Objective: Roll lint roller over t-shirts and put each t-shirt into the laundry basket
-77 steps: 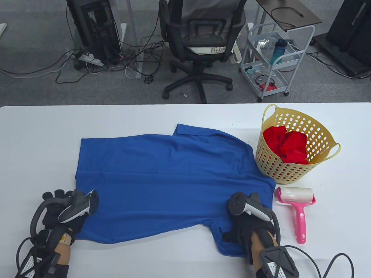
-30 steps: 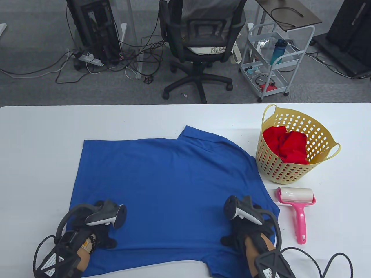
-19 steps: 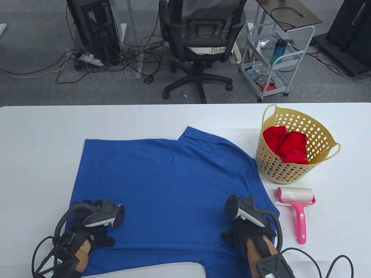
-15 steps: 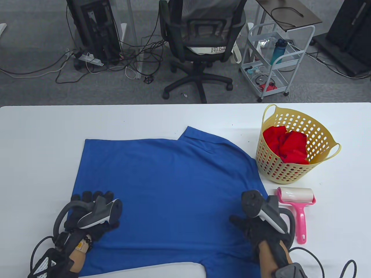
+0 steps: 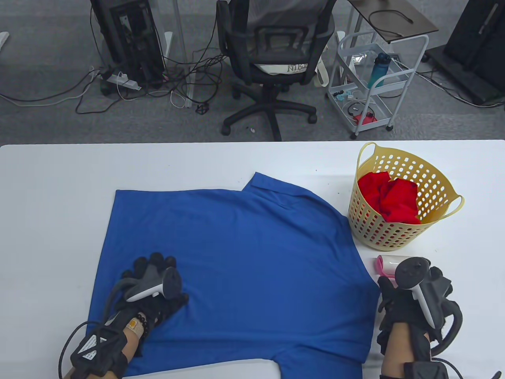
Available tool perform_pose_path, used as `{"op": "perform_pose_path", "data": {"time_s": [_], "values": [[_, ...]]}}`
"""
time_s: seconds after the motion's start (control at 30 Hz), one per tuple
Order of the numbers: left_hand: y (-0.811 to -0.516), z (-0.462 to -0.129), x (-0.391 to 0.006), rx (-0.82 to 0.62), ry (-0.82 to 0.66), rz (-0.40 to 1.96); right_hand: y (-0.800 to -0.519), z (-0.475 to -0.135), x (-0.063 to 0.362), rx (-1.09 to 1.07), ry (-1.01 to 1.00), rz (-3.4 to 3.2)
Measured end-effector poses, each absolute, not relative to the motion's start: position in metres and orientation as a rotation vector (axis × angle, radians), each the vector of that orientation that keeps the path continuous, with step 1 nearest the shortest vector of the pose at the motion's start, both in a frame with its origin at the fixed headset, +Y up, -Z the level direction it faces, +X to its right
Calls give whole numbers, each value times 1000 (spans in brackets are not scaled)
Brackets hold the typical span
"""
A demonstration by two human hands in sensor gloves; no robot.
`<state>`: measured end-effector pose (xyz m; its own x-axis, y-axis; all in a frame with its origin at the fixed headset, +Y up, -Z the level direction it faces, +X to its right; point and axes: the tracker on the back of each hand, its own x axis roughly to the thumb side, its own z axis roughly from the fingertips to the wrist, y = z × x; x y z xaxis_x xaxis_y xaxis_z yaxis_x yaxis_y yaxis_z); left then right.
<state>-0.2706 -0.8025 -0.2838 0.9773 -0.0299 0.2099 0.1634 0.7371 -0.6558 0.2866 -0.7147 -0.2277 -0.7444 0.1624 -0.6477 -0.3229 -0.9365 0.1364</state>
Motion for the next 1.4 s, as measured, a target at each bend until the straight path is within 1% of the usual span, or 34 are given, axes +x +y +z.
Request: {"op": "perform_pose_path", "data": {"time_s": [0.07,0.17,0.23,0.43,0.53,0.57,0.63,0.7,0.8,0.87,0.93,1.0,1.07,1.17,1.3,1.33,1.4], "values": [[-803,-284,-272,-737,-199,-132,-724,-228,291,-1009,460,2647],[-802,-284,-272,-738,-201,-133,-732,-231,290,-1049,533,2674],[-802,-284,-272,-738,-201,-133,-738,-235,286,-1039,588,2701],[-802,-285,-271,-733,-198,-146,-746,-245,276,-1093,591,2889],[-802,-285,-271,-734,-199,-144,-744,-247,274,-1058,575,2875],[-802,-285,-271,-734,-200,-144,-740,-247,274,-1023,525,2868],[-802,-285,-270,-735,-200,-142,-726,-243,271,-957,348,2830],[-802,-285,-270,-735,-201,-142,-713,-238,266,-896,218,2801],[-802,-285,-270,-735,-202,-141,-692,-227,254,-789,131,2807],[-802,-285,-270,-735,-203,-141,-678,-219,238,-676,24,2823],[-802,-285,-270,-737,-205,-138,-670,-213,217,-454,-63,2815],[-802,-284,-270,-738,-206,-136,-669,-210,191,-282,-58,2733],[-802,-284,-270,-740,-207,-135,-673,-211,163,-139,17,2744],[-802,-284,-270,-741,-208,-135,-684,-214,125,-18,113,2897],[-802,-284,-270,-741,-208,-136,-705,-233,101,5,216,3065],[-802,-284,-270,-741,-208,-137,-708,-241,99,-9,206,3086],[-802,-284,-270,-740,-208,-137,-715,-259,92,-35,105,3098]]}}
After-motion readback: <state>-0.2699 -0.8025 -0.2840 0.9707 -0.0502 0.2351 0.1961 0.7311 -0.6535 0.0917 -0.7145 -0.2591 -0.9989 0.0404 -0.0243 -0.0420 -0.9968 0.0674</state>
